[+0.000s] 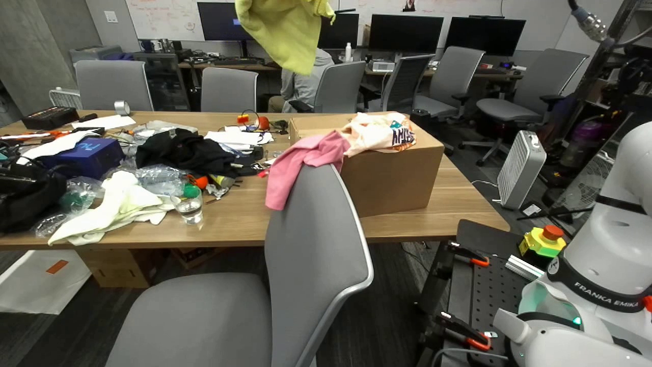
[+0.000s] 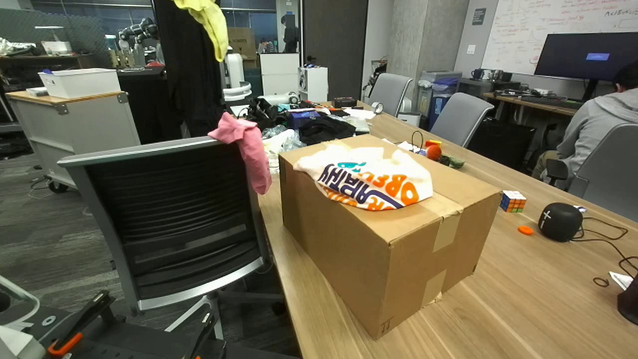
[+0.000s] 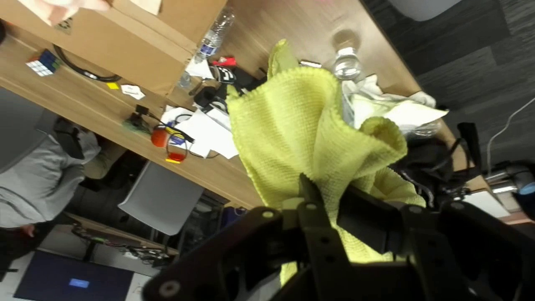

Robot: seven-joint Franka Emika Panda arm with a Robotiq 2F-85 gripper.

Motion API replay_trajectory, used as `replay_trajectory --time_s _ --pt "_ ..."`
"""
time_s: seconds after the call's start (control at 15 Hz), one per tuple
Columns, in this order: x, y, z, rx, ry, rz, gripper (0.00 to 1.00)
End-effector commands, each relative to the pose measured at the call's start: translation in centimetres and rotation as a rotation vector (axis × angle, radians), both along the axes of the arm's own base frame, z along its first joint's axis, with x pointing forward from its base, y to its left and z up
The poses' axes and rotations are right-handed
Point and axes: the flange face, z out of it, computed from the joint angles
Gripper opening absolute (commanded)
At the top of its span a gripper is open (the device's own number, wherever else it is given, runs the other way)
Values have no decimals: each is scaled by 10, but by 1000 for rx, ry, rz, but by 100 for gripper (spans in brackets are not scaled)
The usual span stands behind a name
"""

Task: Put the shirts on the chair onto the box

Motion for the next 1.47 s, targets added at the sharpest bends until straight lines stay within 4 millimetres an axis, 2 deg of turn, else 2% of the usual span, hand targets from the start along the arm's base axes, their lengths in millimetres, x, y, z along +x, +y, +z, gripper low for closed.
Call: replay_trajectory --time_s 0.0,0.27,0.6,0.87,1.13,1.2,1.27,1.4 --pt "12 -57 13 -4 -23 -162 3" --pt "9 -129 19 -45 -65 -353 3" --pt "0 -196 21 -124 -137 -585 3" --pt "-14 -231 20 -205 -179 -757 3" --pt "-20 -250 16 -265 -196 -892 5" --pt "-20 -252 14 -272 -186 -907 39" --pt "-20 -252 12 -280 -179 -915 40" --pt "-20 -249 8 -293 -153 -916 53"
